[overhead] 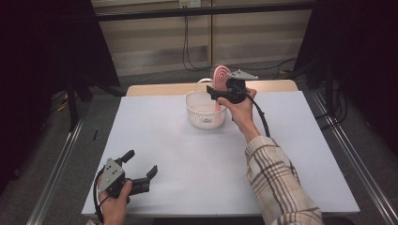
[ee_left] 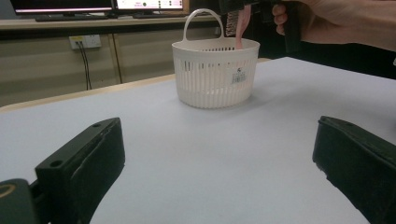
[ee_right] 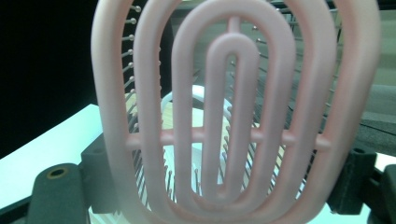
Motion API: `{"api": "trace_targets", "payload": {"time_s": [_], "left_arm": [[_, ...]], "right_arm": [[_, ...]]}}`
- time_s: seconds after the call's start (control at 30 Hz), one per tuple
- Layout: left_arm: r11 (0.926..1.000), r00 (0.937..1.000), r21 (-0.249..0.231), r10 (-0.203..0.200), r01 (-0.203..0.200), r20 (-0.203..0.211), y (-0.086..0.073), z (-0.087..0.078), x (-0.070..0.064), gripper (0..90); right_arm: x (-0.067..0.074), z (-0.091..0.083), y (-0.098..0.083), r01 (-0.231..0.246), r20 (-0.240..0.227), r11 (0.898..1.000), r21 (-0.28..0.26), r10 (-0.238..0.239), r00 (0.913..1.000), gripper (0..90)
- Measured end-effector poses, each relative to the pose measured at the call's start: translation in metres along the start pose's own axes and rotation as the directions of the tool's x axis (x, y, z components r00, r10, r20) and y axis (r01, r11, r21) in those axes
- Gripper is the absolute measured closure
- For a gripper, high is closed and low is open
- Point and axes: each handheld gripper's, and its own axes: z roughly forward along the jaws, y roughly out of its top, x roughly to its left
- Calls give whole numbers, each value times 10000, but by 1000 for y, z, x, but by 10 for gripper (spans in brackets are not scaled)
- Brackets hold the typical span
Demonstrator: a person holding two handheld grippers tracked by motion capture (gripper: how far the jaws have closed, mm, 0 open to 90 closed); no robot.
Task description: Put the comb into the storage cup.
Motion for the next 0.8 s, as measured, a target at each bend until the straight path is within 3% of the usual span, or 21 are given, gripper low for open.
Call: {"api": "trace_targets", "payload": {"time_s": [0.2,0.8], "left_arm": [[10000,10000,20,-15,15,-7,0,1,0,24],[10000,10000,56,44,-45,32,-1,1,0,24]], "right_arm": [[-3,2,-5,-90,101,9998,171,89,9999,185],[-6,6,-4,-432,142,9991,-10,432,9990,183]]}}
